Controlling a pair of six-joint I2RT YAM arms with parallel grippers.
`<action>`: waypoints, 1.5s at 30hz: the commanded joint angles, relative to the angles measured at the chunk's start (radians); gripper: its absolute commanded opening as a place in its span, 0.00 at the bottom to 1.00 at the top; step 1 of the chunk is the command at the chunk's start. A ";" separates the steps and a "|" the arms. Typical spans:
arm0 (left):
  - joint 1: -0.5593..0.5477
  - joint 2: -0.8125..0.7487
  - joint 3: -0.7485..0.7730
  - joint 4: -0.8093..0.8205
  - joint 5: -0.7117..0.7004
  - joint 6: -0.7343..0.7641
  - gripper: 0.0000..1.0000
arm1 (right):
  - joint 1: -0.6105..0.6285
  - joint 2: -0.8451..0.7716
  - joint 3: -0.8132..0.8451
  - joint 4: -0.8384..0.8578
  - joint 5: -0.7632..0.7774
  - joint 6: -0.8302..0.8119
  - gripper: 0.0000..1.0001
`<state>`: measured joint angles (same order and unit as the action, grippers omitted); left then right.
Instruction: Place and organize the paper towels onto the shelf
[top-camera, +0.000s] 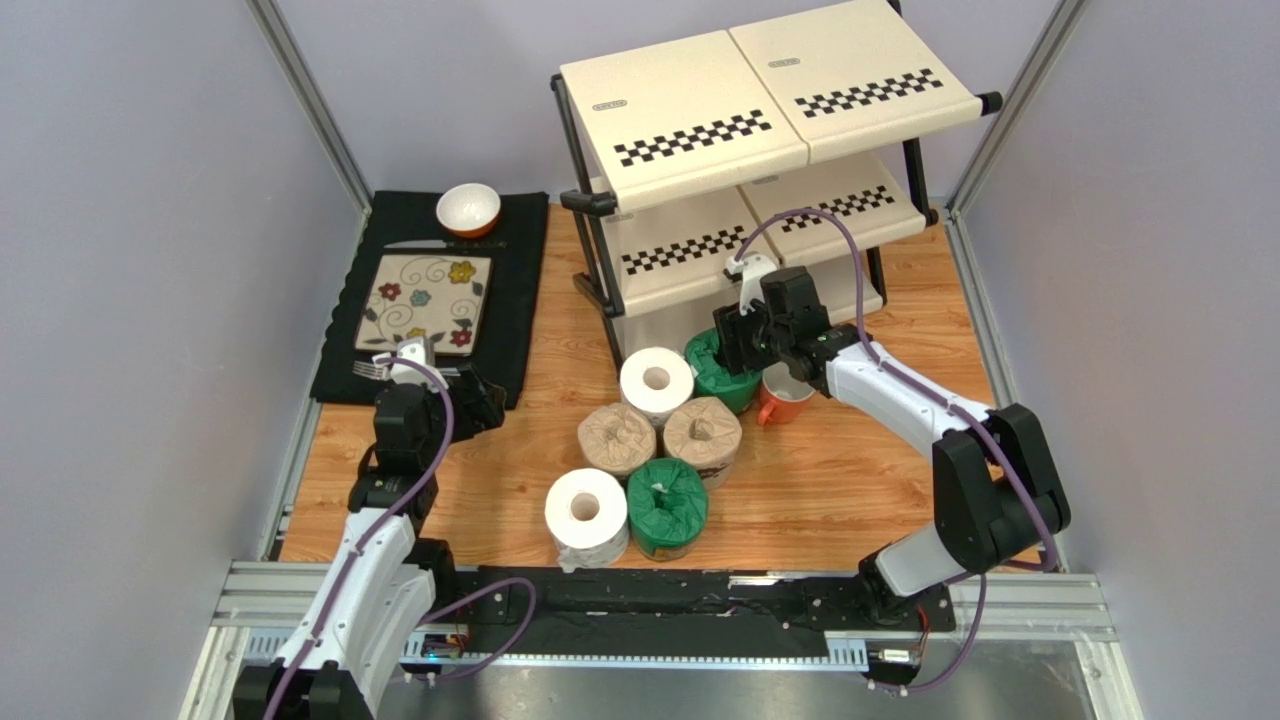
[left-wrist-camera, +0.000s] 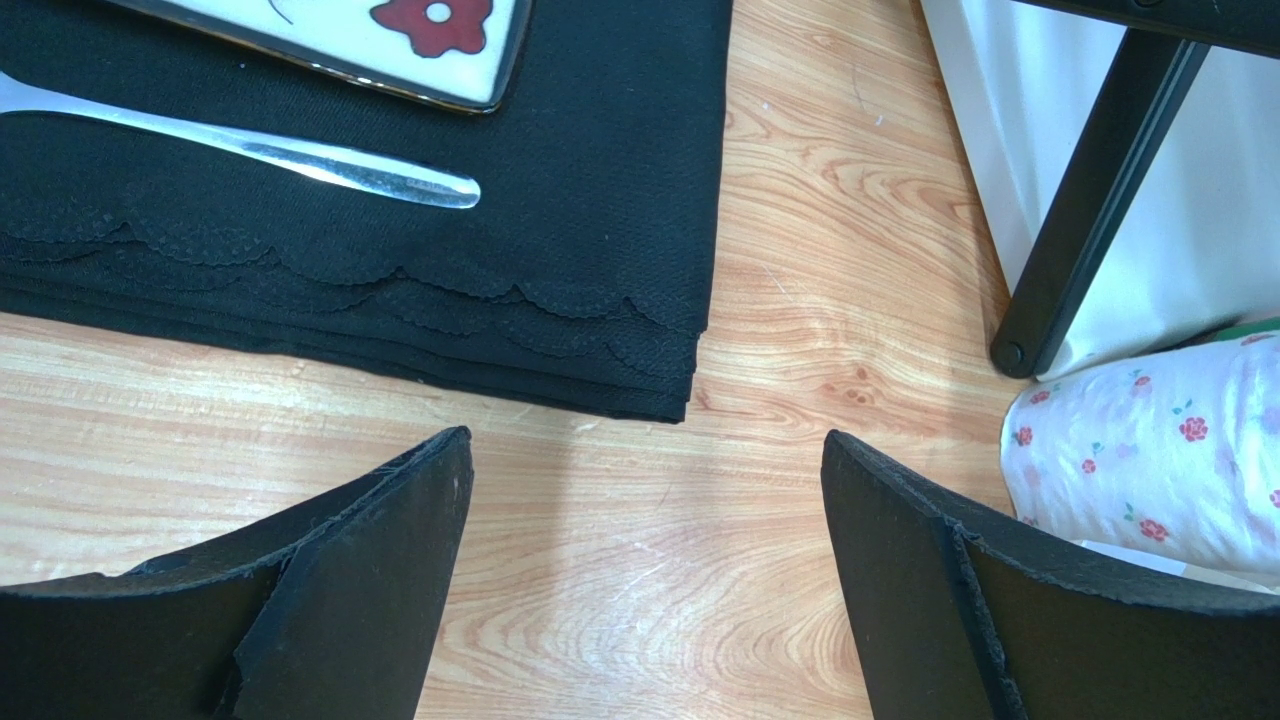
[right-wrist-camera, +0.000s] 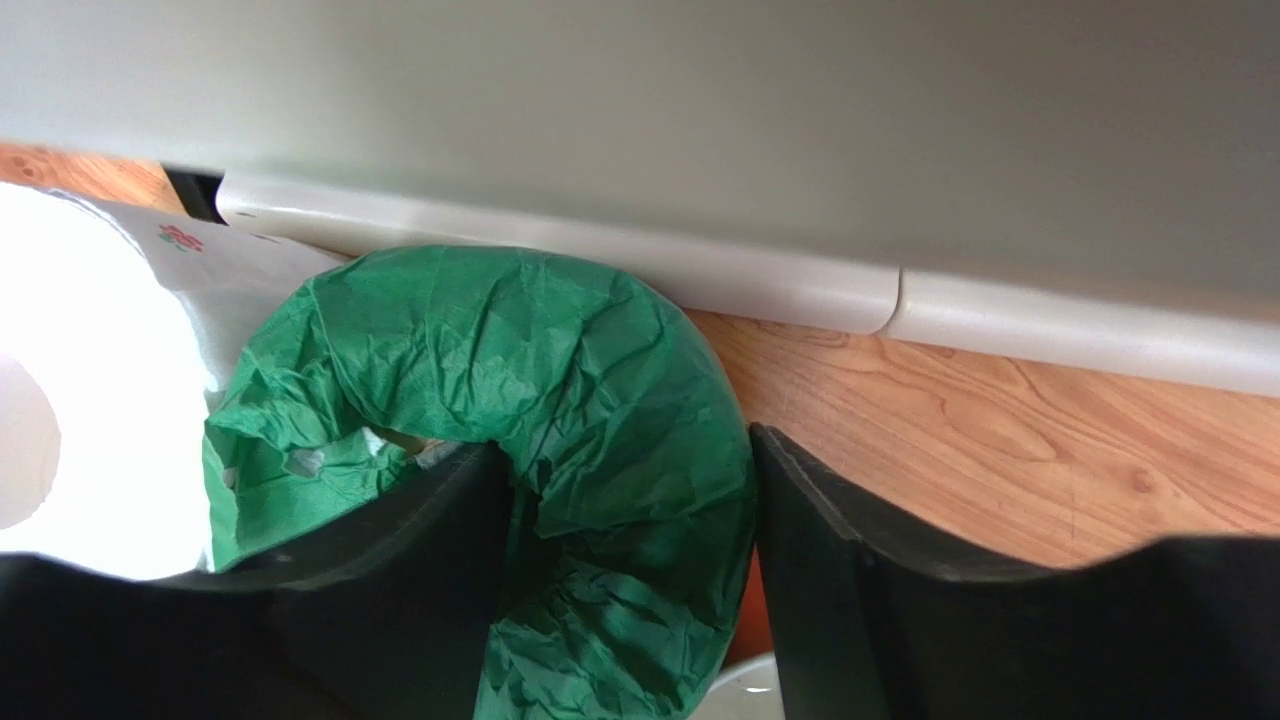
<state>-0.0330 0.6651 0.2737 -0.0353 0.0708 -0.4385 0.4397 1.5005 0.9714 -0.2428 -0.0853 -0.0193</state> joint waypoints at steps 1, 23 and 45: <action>0.004 -0.002 0.001 0.009 0.007 0.018 0.94 | 0.013 0.009 0.021 -0.016 0.022 -0.005 0.56; 0.004 -0.013 0.016 -0.011 0.009 0.018 0.94 | 0.017 -0.373 0.004 -0.095 -0.025 0.108 0.38; 0.004 -0.009 0.030 -0.021 -0.005 0.012 0.94 | -0.016 -0.490 0.348 -0.254 0.504 0.266 0.25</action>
<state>-0.0330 0.6613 0.2737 -0.0601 0.0666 -0.4362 0.4450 0.9558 1.2308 -0.5423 0.2729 0.1921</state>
